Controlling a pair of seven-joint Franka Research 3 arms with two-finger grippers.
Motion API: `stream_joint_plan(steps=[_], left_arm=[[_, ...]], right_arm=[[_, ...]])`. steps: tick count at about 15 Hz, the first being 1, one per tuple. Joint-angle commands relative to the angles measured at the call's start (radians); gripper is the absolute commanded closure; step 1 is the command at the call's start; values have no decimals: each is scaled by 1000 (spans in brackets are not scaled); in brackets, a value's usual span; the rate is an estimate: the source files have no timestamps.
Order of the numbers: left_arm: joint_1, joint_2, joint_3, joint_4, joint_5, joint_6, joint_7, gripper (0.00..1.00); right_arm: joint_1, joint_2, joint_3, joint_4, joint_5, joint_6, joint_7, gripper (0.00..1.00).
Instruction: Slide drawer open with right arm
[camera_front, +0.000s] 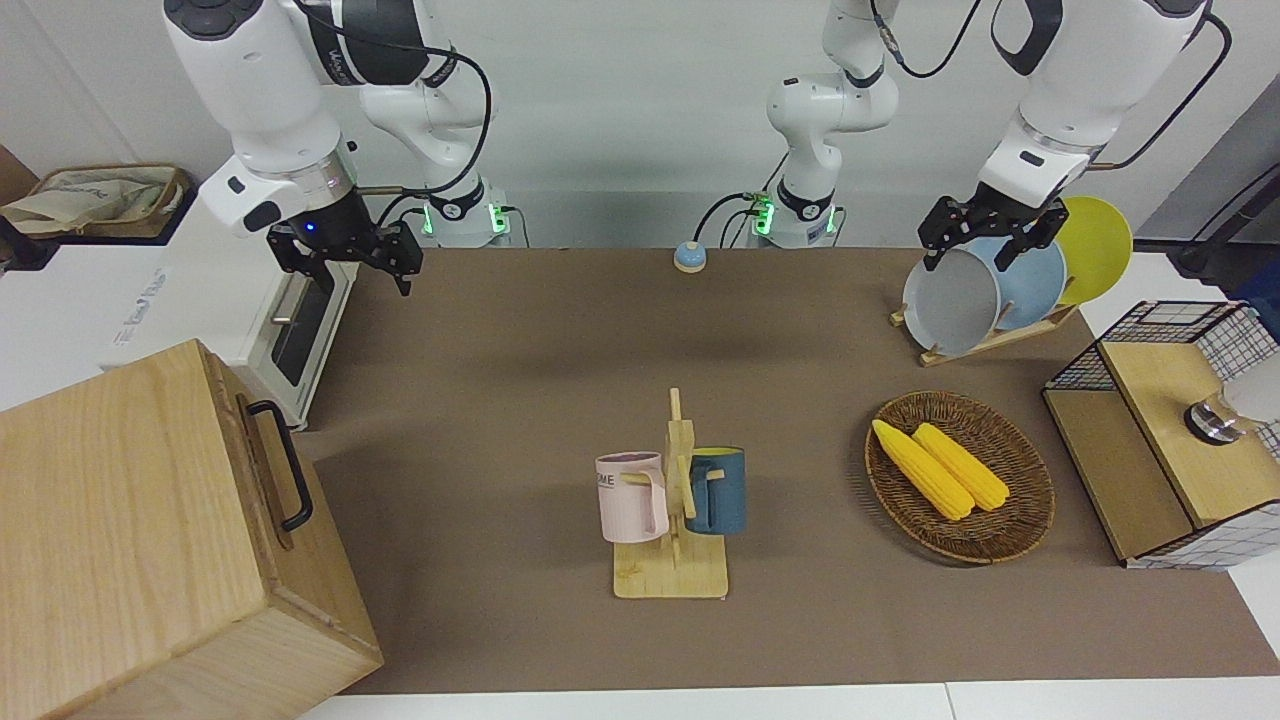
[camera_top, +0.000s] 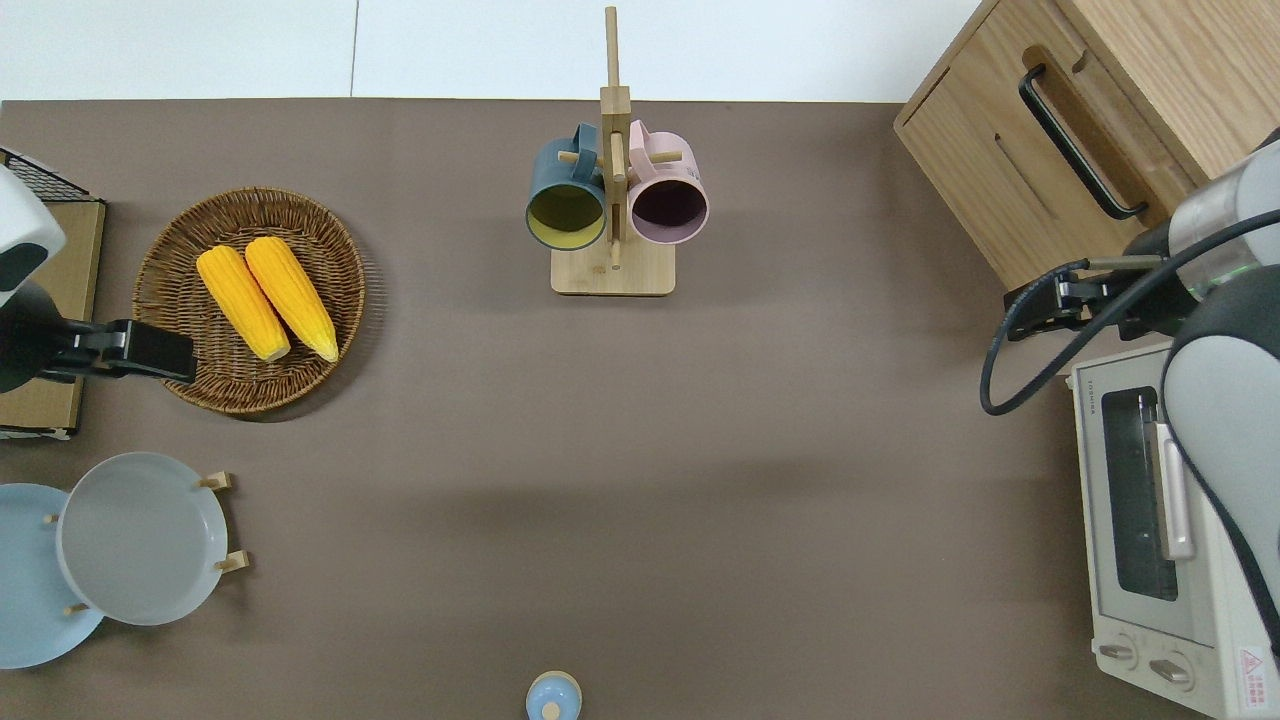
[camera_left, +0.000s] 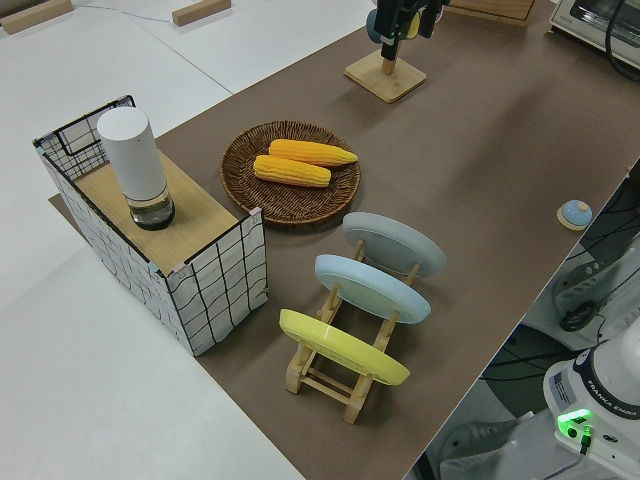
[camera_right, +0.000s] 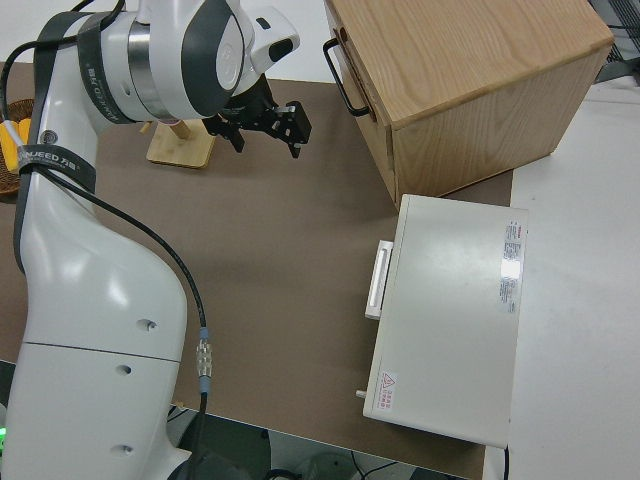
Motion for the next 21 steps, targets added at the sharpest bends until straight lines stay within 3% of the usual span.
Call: stream_joint_plan(steps=[1,6,15,21], left_arm=[[4,11,-6,26,17,-20,10,7],[4,11,-6,26,17,-20,10,7],[4,11,-6,24,17,-20,10,7],[4,11,-6,24,17,-20,10,7]], right_arm=[[1,2,2,10,15,-8,-3,17],[9,-2,14,10,-22,-8,2,17],[178,23,25,10,-427,18,40,17],[284,100,25,8,-709,41,55,17]])
